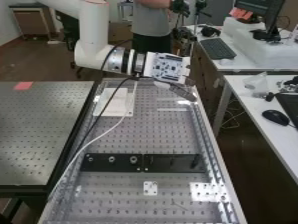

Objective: Grab the chopstick and place it in the clear container

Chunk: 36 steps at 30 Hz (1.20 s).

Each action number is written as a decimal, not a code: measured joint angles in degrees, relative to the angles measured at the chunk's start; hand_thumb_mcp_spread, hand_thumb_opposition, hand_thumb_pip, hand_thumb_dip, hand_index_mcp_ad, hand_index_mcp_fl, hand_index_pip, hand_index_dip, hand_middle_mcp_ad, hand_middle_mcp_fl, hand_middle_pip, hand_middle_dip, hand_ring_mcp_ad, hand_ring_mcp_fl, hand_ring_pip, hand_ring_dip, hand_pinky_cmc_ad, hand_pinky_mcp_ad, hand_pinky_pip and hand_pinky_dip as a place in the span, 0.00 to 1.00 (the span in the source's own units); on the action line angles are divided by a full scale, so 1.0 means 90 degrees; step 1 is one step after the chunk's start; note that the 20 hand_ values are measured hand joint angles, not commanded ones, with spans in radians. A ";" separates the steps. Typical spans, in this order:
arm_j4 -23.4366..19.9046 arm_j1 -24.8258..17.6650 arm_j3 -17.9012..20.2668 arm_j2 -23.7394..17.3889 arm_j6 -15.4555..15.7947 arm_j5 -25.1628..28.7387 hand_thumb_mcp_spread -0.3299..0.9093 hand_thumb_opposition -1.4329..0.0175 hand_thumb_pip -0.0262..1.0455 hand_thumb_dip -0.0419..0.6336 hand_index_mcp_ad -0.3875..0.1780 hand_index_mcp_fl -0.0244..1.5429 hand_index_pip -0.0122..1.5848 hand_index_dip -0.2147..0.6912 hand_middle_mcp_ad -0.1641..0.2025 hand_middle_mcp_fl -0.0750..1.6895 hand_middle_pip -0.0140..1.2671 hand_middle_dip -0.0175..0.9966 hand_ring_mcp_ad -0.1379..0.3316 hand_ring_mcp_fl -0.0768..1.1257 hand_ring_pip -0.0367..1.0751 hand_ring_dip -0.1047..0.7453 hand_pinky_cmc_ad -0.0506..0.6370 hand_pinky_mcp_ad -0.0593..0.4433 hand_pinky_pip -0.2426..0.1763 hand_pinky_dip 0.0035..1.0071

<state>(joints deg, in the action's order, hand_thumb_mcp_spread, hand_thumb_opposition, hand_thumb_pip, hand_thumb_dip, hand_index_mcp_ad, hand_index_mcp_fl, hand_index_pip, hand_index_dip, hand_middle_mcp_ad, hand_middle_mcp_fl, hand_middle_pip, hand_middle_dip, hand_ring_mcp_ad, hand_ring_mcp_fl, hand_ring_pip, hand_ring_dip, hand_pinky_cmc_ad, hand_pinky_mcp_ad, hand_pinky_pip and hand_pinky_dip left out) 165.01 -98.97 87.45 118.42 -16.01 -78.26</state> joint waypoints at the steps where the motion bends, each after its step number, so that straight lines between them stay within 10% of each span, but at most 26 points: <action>1: 0.0074 -0.0028 -0.0004 0.0011 -0.0003 -0.0024 0.93 0.23 0.41 0.49 0.26 0.75 0.36 0.64 0.60 0.77 0.22 0.72 0.34 0.60 0.14 0.82 0.61 0.77 0.66 0.17; 16: 0.1365 0.0046 -0.0701 0.0715 0.0353 -0.0600 0.93 0.23 0.41 0.49 0.26 0.76 0.35 0.65 0.61 0.77 0.22 0.72 0.28 0.59 0.14 0.84 0.61 0.78 0.66 0.16; 28: 0.1702 0.0072 -0.0978 0.1013 0.0250 -0.0669 0.92 0.23 0.41 0.49 0.25 0.77 0.33 0.68 0.17 0.77 0.21 0.71 0.00 0.61 0.19 0.97 0.61 0.77 0.66 0.16; 31: 0.1633 0.0061 -0.0935 0.0994 0.0186 -0.0642 0.92 0.23 0.41 0.49 0.26 0.77 0.33 0.69 0.19 0.77 0.21 0.71 0.01 0.61 0.19 1.00 0.61 0.77 0.66 0.16; 36: 0.1465 0.0050 -0.0849 0.0809 0.0178 -0.0564 0.93 0.23 0.41 0.49 0.27 0.77 0.32 0.69 0.51 0.77 0.21 0.71 0.34 0.62 0.14 0.89 0.61 0.77 0.66 0.16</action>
<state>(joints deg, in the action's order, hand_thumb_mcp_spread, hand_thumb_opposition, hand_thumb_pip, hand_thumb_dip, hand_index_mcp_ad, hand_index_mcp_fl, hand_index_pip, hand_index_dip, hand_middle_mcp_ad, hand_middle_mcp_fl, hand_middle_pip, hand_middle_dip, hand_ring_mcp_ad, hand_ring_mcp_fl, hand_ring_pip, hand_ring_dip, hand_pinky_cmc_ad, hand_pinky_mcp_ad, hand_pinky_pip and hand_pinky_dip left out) 178.19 -98.52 79.81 125.70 -14.41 -83.34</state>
